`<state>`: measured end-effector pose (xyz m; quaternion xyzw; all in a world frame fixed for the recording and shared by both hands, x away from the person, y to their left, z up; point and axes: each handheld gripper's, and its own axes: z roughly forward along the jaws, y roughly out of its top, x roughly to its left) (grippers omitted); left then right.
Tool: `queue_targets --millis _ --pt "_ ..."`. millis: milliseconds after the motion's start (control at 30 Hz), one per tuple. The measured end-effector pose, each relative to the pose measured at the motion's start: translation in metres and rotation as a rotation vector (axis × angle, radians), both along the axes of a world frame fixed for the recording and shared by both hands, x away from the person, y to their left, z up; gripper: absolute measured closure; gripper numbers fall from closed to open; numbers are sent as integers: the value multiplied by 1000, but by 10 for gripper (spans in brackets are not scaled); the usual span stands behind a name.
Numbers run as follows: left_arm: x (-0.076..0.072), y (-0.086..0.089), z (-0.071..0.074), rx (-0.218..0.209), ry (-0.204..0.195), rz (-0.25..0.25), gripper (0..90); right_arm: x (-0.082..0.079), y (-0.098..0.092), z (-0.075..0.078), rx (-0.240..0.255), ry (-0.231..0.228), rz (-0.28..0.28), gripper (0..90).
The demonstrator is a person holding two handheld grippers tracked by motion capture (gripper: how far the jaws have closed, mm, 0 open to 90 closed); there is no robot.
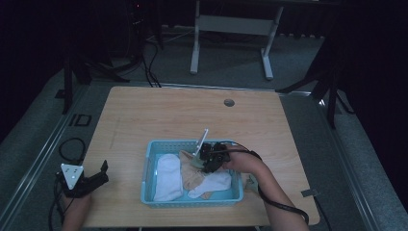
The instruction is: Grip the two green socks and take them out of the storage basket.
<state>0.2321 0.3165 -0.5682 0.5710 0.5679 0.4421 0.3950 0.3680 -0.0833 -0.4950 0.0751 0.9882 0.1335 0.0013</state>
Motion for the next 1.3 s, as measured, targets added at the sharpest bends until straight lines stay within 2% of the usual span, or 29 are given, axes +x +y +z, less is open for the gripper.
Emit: queue_targets --millis 67,200,367,667,1067,1300 --pt "0 0 0 1 0 0 3 -2 -1 3 0 -14 12 832" --pt "0 0 0 1 0 2 3 -5 -4 12 1 -24 28 846" --pt "0 0 0 2 0 3 3 -9 -9 27 17 -44 31 849" --pt "0 0 0 2 0 4 3 -9 -21 48 62 -52 13 851" --pt "0 0 0 2 2 5 3 -17 -31 81 102 -99 21 850" --pt "0 0 0 3 2 6 4 -20 -41 106 153 -124 17 850"
